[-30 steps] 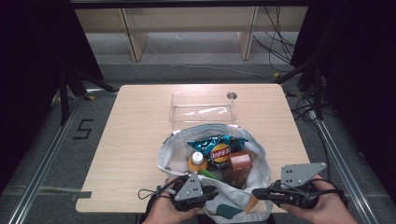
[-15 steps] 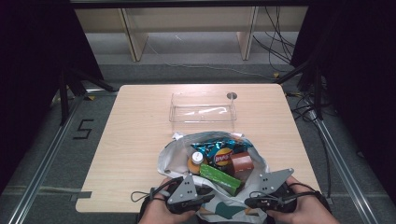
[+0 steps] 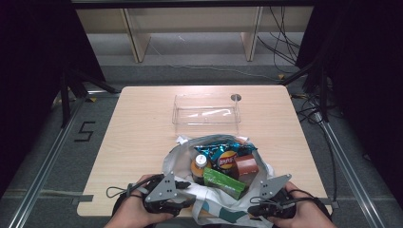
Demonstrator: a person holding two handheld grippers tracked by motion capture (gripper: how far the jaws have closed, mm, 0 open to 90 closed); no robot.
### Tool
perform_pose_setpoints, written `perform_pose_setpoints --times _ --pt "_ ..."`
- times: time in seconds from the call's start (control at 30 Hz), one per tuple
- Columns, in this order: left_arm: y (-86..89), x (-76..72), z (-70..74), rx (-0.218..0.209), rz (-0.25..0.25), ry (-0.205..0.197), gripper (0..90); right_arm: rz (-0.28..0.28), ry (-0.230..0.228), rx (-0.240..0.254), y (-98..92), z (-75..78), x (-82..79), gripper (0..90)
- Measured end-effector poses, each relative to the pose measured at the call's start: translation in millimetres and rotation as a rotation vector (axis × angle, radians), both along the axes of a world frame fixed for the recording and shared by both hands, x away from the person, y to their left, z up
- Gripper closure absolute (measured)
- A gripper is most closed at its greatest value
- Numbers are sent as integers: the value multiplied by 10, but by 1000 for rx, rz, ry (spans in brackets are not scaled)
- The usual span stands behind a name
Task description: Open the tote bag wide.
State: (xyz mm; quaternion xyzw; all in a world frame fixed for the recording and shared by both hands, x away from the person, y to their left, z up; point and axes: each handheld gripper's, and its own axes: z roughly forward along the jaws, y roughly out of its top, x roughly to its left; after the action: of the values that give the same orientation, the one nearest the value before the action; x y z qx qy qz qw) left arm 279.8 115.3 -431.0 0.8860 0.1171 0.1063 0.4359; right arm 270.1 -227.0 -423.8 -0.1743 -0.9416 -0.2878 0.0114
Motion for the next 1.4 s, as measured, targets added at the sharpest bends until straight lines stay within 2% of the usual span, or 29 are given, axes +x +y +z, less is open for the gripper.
perform_pose_setpoints --times 0.03,0.07,0.13,0.2,0.33,0.4,0.43,0.47,0.5,0.63,0.67,0.7,0.73,0.8,0.87,0.93,0.97,1.0,1.07,1.1,1.13,1.17,1.2,1.23,1.27,1.3,1.33,1.37,1.4 --pt "-11 11 -31 9 4 6 546 12 -9 -11 2 -24 15 900" --pt "-30 28 -64 14 7 6 559 4 11 -18 3 -33 13 900" --pt "-65 59 -114 40 13 13 608 6 25 -19 6 -74 30 900" --pt "-102 72 -156 50 42 26 687 -7 50 -17 -1 -98 40 900" --pt "-151 121 -258 105 63 76 812 -14 62 -13 1 -141 51 900" --pt "-167 152 -325 106 79 104 831 -18 67 -11 4 -161 58 900" --pt "-164 166 -339 126 73 105 834 -16 71 -13 1 -167 65 900" --pt "-175 159 -356 125 76 108 836 -18 72 -12 0 -177 70 900" --pt "-174 165 -358 136 72 95 838 -17 72 -14 -1 -190 77 900" --pt "-173 165 -392 123 82 114 836 -23 77 -19 3 -229 80 900" --pt "-172 158 -394 105 91 121 831 -22 77 -18 5 -229 77 900" --pt "-157 162 -378 113 90 121 817 -21 74 -18 3 -219 73 899" --pt "-149 154 -363 96 91 131 790 -21 67 -5 -2 -211 68 886" --pt "-114 127 -296 87 90 126 723 -29 49 26 -34 -170 53 786" --pt "-90 67 -226 7 104 141 647 -33 18 76 -90 -106 39 721" --pt "-29 15 -110 -38 111 127 603 -71 -2 141 -171 15 0 674" --pt "5 -2 -49 -57 110 124 589 -73 -21 166 -201 64 -5 651" --pt "34 -18 7 -90 112 126 574 -70 -53 191 -249 135 3 649" --pt "102 -37 139 -137 110 128 556 -100 -103 228 -338 281 1 648" --pt "139 -41 214 -142 110 120 549 -128 -120 239 -387 360 -4 647" --pt "175 -32 275 -162 115 111 547 -152 -158 257 -434 426 16 645" --pt "207 -12 330 -194 135 97 548 -180 -199 273 -481 485 49 640" --pt "241 33 380 -212 154 62 547 -232 -225 282 -521 541 72 634" --pt "267 85 415 -226 195 42 539 -256 -286 287 -562 581 142 634" --pt "267 85 415 -226 195 42 524 -324 -285 288 -582 614 175 633" --pt "314 263 455 -227 266 -16 521 -375 -312 293 -601 633 257 623" --pt "317 323 454 -224 290 -24 516 -399 -333 295 -613 637 340 618" --pt "317 323 454 -224 290 -24 514 -399 -333 295 -613 637 340 618" --pt "308 475 445 -171 318 -50 514 -438 -321 298 -584 615 494 614"
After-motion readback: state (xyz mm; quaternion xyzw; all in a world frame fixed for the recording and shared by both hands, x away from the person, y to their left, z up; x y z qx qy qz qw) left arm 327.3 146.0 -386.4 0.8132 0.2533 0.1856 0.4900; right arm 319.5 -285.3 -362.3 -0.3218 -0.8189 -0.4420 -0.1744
